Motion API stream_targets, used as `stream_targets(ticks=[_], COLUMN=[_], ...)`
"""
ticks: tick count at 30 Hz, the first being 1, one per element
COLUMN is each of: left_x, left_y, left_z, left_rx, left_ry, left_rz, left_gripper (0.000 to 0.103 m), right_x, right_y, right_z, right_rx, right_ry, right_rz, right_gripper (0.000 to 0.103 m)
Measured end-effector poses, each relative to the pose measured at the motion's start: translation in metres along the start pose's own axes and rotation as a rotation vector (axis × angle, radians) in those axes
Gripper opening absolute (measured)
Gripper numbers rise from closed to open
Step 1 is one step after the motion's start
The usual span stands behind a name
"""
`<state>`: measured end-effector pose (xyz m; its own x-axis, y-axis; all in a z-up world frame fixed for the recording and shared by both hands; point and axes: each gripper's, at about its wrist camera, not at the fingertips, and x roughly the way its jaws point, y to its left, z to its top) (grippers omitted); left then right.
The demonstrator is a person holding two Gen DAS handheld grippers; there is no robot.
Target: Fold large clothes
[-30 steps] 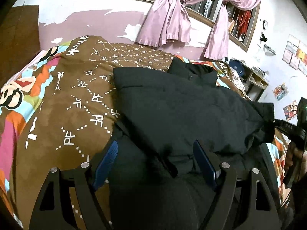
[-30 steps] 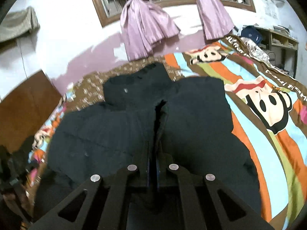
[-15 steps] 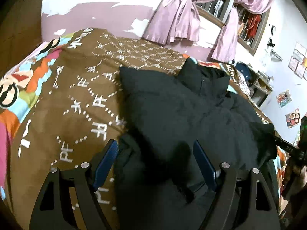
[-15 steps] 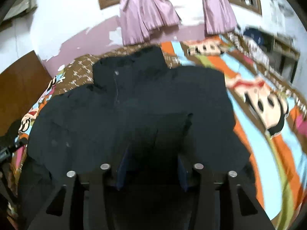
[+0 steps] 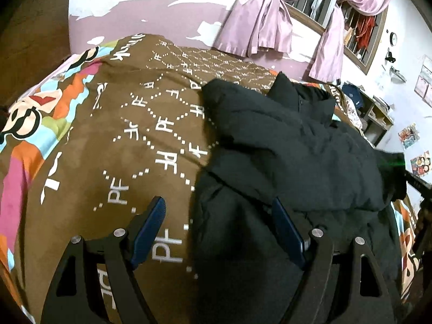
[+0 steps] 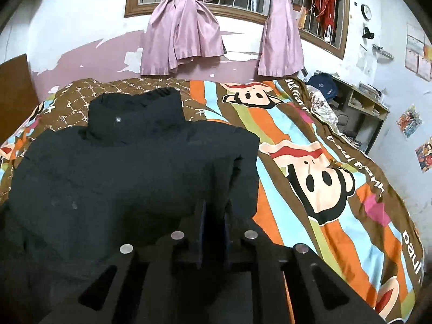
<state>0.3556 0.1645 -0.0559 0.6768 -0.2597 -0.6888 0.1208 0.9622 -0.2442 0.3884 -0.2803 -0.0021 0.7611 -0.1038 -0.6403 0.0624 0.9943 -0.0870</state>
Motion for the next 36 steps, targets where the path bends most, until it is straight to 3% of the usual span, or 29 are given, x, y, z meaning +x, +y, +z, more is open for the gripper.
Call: stream_targets(ticks=[1, 4, 7, 10, 14, 16, 18, 19, 29, 36], left_x=[0.001, 0.009, 0.023, 0.044, 0.085, 0.091, 0.095, 0.098, 0.1, 0.097], left_y=[-0.002, -0.014, -0.03, -0.041, -0.039, -0.032, -0.025, -0.021, -0.027, -0.024], left_z=[0.004, 0.019, 0.033, 0.036, 0.028, 0.024, 0.02, 0.017, 0.008, 0.004], left_rx=[0.003, 0.023, 0.063, 0.089, 0.102, 0.08, 0.06, 0.044, 0.085, 0.071], left_ry=[-0.004, -0.02, -0.019, -0.003, 0.135, 0.143, 0.15, 0.161, 0.127, 0.091], left_rz=[-0.004, -0.017, -0.027, 0.018, 0.103, 0.097, 0.102, 0.09, 0.125, 0.109], left_gripper=[0.076, 0.076, 0.076, 0.076, 0.076, 0.08, 0.093, 0.094, 0.099, 0.099], right_x=[-0.003, -0.007, -0.007, 0.005, 0.037, 0.059, 0.067, 0.071, 0.074, 0.069], right_y=[0.003, 0.012, 0.026, 0.044, 0.055, 0.056, 0.052, 0.047, 0.037, 0.04], right_z=[0.001, 0.005, 0.009, 0.01, -0.004, -0.019, -0.03, -0.036, -0.057, -0.061], right_rx=[-0.002, -0.033, -0.084, -0.164, -0.224, -0.233, -0.2, -0.162, -0.076, -0.082], right_ry=[-0.013, -0.057, -0.076, -0.052, 0.035, 0.09, 0.081, 0.071, 0.004, -0.027], right_rz=[-0.006, -0.039, -0.046, -0.02, 0.01, 0.023, 0.048, 0.072, 0.12, 0.096], right_gripper=[0.02, 0.063, 0.063, 0.069, 0.071, 0.076, 0.077, 0.077, 0.077, 0.077])
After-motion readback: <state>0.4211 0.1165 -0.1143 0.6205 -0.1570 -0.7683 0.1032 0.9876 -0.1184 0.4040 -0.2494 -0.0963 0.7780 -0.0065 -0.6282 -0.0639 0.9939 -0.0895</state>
